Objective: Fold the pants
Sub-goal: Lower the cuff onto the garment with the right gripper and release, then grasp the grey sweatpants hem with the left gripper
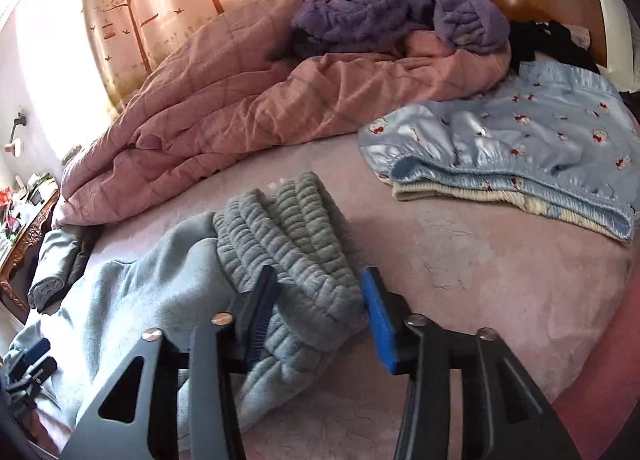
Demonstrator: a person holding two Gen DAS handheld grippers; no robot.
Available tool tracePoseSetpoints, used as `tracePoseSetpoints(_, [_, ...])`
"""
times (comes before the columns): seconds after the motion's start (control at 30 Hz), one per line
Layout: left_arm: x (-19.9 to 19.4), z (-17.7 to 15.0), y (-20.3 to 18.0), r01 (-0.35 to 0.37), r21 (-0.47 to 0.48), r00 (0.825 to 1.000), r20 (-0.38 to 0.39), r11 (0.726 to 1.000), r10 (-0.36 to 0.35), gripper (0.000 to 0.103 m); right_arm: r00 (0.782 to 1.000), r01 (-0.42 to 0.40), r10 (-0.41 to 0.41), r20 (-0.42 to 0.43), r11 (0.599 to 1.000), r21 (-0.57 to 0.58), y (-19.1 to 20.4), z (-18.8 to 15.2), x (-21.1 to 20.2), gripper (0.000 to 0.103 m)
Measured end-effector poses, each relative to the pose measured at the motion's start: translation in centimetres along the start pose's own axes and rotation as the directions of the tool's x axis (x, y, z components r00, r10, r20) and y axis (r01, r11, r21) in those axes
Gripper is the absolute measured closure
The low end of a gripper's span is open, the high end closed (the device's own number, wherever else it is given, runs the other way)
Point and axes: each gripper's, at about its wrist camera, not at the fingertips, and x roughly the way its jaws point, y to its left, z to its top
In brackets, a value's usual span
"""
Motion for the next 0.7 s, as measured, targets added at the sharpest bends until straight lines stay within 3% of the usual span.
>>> tracePoseSetpoints(0.1, [0.4,-1.1,0.2,-0.052,-0.001,0.999,-0.002,0.999,0.052,0.039,0.999,-0.044,0.044,0.005,0.998,0.043,-0.9,-0.8,-0.2,0.047])
tracePoseSetpoints(0.2, [0.8,-2.2,-0.1,-0.206,0.056,0.978,0.018,0.977,0.206,0.039,0.997,-0.076,0.078,-0.025,0.996,0.044,-0.9,-1.6,0.1,0.047])
tracePoseSetpoints(0.23, [0.7,-2.6,0.1,-0.228,0.056,0.973,0.028,0.972,0.227,0.039,0.997,-0.075,0.076,-0.019,0.997,0.034,-0.8,-1.7,0.1,0.049])
tracePoseSetpoints(0.43, [0.0,-3.6,2.4,-0.271,-0.021,0.961,0.049,0.962,0.272,0.039,0.998,-0.021,0.023,0.066,0.999,-0.024,1.0,-0.8,-0.6,0.073])
tracePoseSetpoints(0.57, [-0.5,-3.9,3.2,-0.277,-0.04,0.959,0.057,0.96,0.279,0.039,0.979,0.024,-0.003,0.206,0.995,-0.098,3.1,0.5,-3.4,0.076])
tracePoseSetpoints(0.7, [-0.7,-4.1,3.7,-0.277,-0.045,0.958,0.066,0.96,0.28,0.039,0.967,0.066,-0.034,0.251,0.991,-0.117,3.5,1.4,-3.2,0.076])
